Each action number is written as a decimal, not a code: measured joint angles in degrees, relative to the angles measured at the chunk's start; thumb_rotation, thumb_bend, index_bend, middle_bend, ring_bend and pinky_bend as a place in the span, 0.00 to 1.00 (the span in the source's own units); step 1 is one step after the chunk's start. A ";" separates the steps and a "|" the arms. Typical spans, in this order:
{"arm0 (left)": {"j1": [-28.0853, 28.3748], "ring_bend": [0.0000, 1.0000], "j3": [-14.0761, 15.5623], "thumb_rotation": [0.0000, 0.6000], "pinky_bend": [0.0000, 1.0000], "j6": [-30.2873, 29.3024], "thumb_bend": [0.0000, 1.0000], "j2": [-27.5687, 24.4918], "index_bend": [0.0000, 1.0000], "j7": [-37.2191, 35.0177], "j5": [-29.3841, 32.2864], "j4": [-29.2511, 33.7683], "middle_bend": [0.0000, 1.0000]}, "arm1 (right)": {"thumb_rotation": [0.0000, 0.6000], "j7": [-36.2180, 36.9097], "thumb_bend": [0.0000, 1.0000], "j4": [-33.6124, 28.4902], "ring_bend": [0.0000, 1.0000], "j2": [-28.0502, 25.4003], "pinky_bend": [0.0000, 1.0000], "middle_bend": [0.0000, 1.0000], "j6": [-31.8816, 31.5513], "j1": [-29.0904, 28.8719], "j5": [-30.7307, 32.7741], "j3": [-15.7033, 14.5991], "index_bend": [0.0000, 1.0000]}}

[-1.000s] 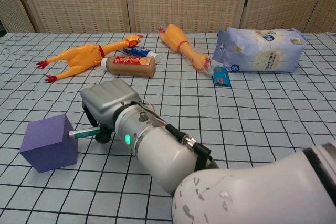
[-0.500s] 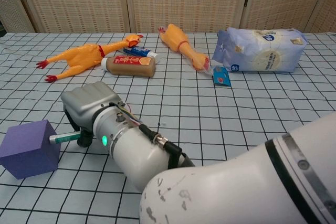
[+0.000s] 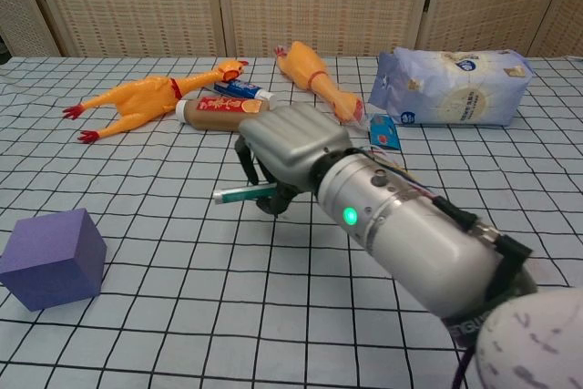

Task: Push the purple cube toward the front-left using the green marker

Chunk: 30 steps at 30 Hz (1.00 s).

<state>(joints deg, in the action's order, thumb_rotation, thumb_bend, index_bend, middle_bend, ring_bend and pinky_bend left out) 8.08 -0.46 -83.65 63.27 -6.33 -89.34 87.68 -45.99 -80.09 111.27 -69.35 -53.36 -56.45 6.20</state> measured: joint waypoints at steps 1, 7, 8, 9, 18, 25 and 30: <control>-0.03 0.00 -0.03 1.00 0.07 -0.04 0.39 0.08 0.00 0.35 0.05 0.09 0.00 | 1.00 0.12 0.42 -1.55 0.67 -2.25 0.64 0.85 -1.07 1.89 -0.74 -1.69 0.93; -0.01 0.00 -0.23 1.00 0.07 0.13 0.39 0.60 0.00 1.98 0.45 0.31 0.00 | 1.00 3.95 0.41 -4.75 0.58 -9.75 0.61 0.67 -3.63 9.54 -3.98 -8.24 0.73; 0.04 0.00 -0.26 1.00 0.07 0.29 0.39 0.71 0.00 2.28 0.56 0.33 0.00 | 1.00 4.90 0.41 -4.82 0.54 -10.36 0.60 0.61 -3.58 10.30 -4.31 -8.79 0.65; 0.07 0.00 -0.28 1.00 0.07 0.37 0.39 0.76 0.00 2.42 0.61 0.34 0.00 | 1.00 5.86 0.41 -4.86 0.49 -10.81 0.57 0.55 -3.44 10.96 -4.62 -9.24 0.57; 0.50 0.00 -0.27 1.00 0.07 1.46 0.39 1.37 0.00 4.07 0.99 0.34 0.00 | 1.00 10.34 0.26 -6.89 0.09 -15.67 0.34 0.06 1.89 14.65 -5.68 -11.33 0.00; 0.38 0.00 -0.36 1.00 0.07 1.16 0.39 1.33 0.00 4.07 1.07 0.39 0.00 | 1.00 13.54 0.22 -12.23 0.06 -21.48 0.29 0.02 -2.25 18.90 -10.49 -13.00 0.00; 0.07 0.00 -0.33 1.00 0.07 0.23 0.39 1.35 0.00 4.22 0.58 0.44 0.00 | 1.00 16.45 0.21 -15.52 0.00 -26.80 0.17 0.00 -10.08 23.26 -15.59 -14.07 0.00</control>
<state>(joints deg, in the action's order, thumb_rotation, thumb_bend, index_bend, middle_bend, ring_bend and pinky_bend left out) 8.15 -0.79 -83.42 64.62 -2.11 -88.76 88.11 -29.53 -95.62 84.47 -79.43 -30.10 -72.03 -7.87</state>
